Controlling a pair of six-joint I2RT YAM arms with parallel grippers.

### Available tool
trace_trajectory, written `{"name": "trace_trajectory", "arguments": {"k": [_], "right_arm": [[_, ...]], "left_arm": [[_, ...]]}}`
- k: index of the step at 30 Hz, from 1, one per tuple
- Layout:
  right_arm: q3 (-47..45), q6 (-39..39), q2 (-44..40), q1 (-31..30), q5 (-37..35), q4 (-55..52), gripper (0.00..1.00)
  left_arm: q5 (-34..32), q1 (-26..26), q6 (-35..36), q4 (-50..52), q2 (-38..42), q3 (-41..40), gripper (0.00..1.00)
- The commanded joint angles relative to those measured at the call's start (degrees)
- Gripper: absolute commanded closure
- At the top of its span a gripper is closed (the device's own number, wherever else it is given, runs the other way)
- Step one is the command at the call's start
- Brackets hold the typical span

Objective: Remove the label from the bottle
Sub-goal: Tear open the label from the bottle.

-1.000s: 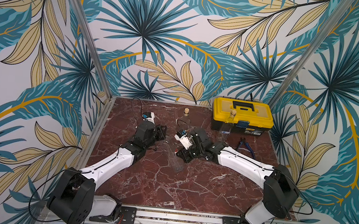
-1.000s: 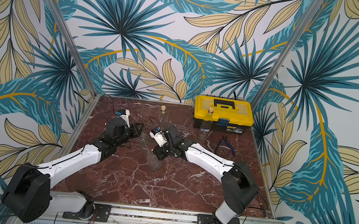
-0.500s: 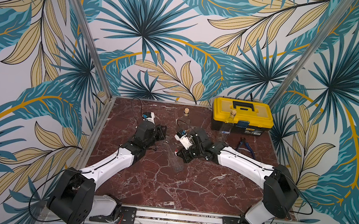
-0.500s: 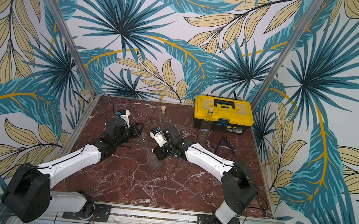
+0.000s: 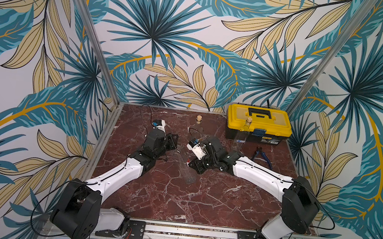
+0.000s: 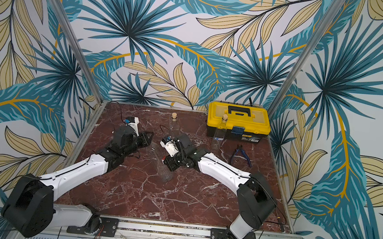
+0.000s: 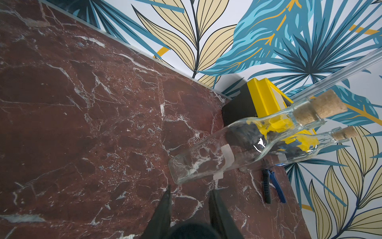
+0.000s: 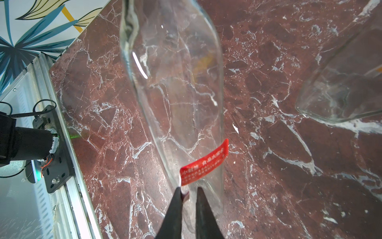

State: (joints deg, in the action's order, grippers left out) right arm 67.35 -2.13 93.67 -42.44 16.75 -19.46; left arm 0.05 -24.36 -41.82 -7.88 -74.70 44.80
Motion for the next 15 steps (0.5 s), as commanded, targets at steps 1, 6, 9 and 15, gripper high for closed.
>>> {"name": "trace_trajectory", "arguments": {"k": [1, 6, 9, 15], "right_arm": [[-0.6, 0.4, -1.9, -0.3, -0.9, -1.7, 0.85], [-0.9, 0.4, -2.1, -0.2, -0.7, -1.7, 0.97], [-1.0, 0.4, -2.3, -0.3, -1.0, -1.8, 0.99], [-1.2, 0.5, -2.4, -0.2, -1.3, -1.9, 1.00]], "left_arm": [[0.3, -0.3, -0.3, -1.7, 0.3, 1.3, 1.00], [0.1, -0.3, -0.3, -1.7, 0.3, 1.2, 1.00], [0.2, -0.2, -0.3, -1.7, 0.3, 1.3, 1.00], [0.4, -0.2, -0.1, -1.7, 0.4, 1.0, 1.00]]}}
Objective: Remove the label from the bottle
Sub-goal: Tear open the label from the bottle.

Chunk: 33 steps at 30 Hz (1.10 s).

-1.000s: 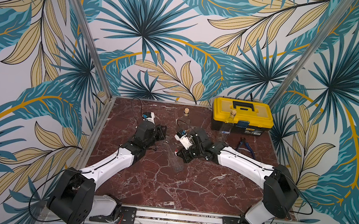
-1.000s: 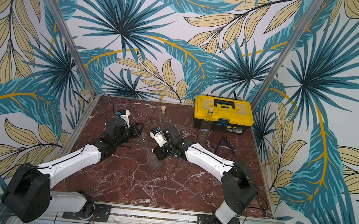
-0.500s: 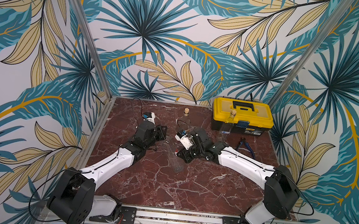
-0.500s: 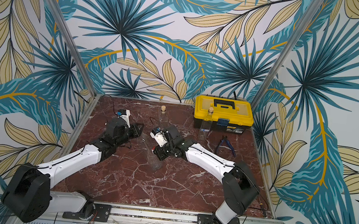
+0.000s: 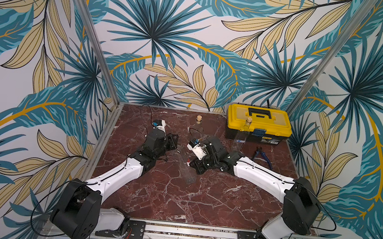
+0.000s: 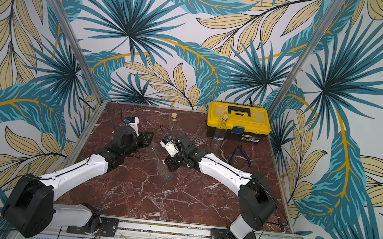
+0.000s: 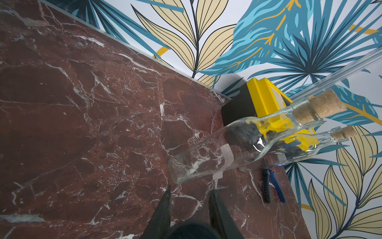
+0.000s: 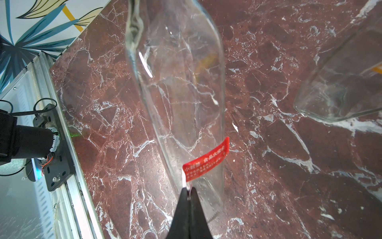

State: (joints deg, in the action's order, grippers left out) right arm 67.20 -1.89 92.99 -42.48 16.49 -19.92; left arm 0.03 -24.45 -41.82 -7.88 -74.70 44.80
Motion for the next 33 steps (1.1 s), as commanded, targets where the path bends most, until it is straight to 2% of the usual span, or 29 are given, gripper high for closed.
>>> {"name": "trace_trajectory", "arguments": {"k": [1, 14, 33], "right_arm": [[-1.1, 0.3, -1.8, -0.1, -1.2, -1.5, 1.00], [-2.1, -0.1, -2.5, -0.1, -6.9, -1.4, 1.00], [-1.6, 0.0, -2.0, 0.0, -8.5, -1.5, 1.00]], "left_arm": [[0.6, -0.2, 0.0, -1.7, 0.4, 0.9, 1.00], [4.7, 0.9, 4.7, -0.5, 1.2, 0.0, 1.00], [8.3, 2.3, 8.2, -0.5, 2.6, -1.0, 1.00]]}}
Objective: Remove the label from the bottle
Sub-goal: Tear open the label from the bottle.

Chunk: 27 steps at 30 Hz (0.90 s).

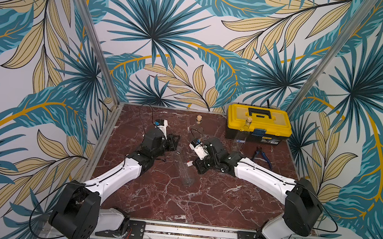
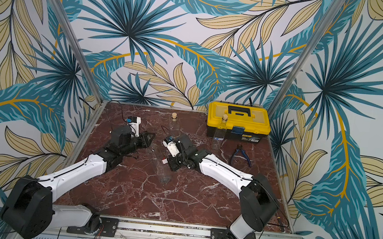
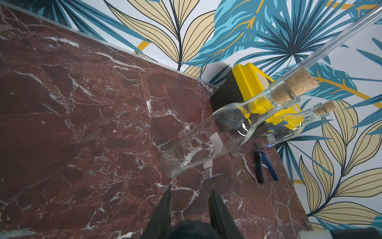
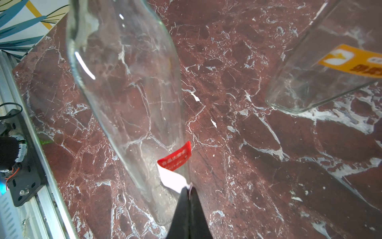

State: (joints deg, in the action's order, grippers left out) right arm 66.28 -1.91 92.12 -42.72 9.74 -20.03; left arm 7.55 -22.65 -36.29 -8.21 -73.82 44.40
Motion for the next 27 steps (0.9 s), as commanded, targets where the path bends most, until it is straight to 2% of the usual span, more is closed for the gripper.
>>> {"name": "trace_trajectory", "arguments": {"k": [1, 27], "right_arm": [[-0.7, -0.1, -1.1, 0.3, -1.7, -1.4, 1.00], [-0.2, -0.1, 0.0, 0.6, -3.8, -1.9, 1.00]], "left_arm": [[0.8, 0.5, 2.7, -0.2, 1.8, -0.6, 1.00], [4.7, 1.6, 4.6, -0.2, 3.2, -1.2, 1.00]]}}
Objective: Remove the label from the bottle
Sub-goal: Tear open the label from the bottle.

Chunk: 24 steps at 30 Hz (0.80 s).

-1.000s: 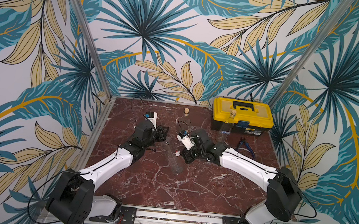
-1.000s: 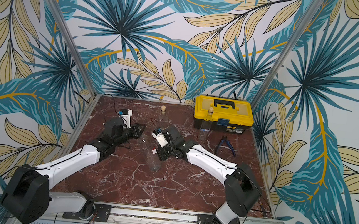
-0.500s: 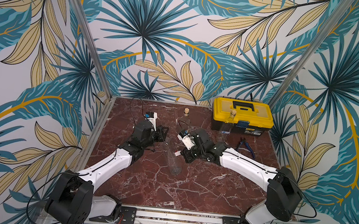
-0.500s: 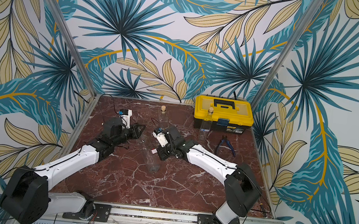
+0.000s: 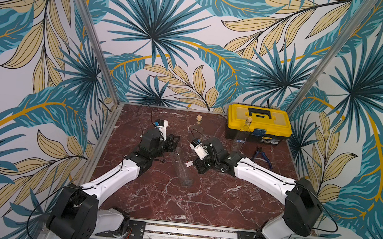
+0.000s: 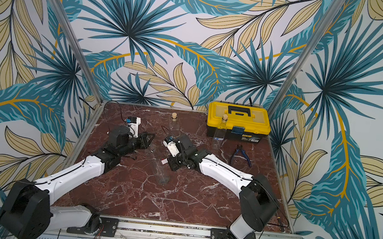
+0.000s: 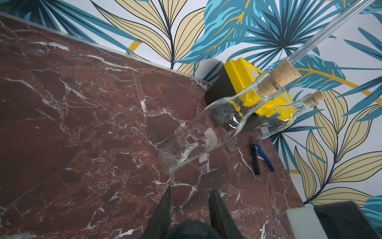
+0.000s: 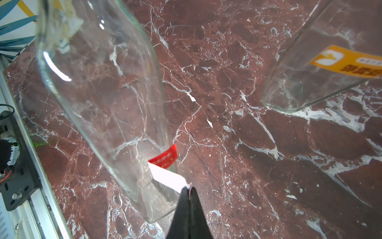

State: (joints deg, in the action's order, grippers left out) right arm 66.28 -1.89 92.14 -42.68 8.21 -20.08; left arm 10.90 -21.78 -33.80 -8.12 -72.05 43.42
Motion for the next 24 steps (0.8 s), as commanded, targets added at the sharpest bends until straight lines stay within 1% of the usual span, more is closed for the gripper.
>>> {"name": "trace_trajectory", "arguments": {"k": [1, 24], "right_arm": [[-0.2, -0.1, 0.0, 0.6, -2.5, -1.8, 1.00], [-1.5, -0.5, 0.1, 1.3, -3.5, -0.9, 1.00]], "left_arm": [[1.5, 0.7, 2.1, -0.3, 1.4, -0.3, 1.00], [3.1, 0.9, 2.9, -0.3, 1.7, 0.1, 1.00]]}}
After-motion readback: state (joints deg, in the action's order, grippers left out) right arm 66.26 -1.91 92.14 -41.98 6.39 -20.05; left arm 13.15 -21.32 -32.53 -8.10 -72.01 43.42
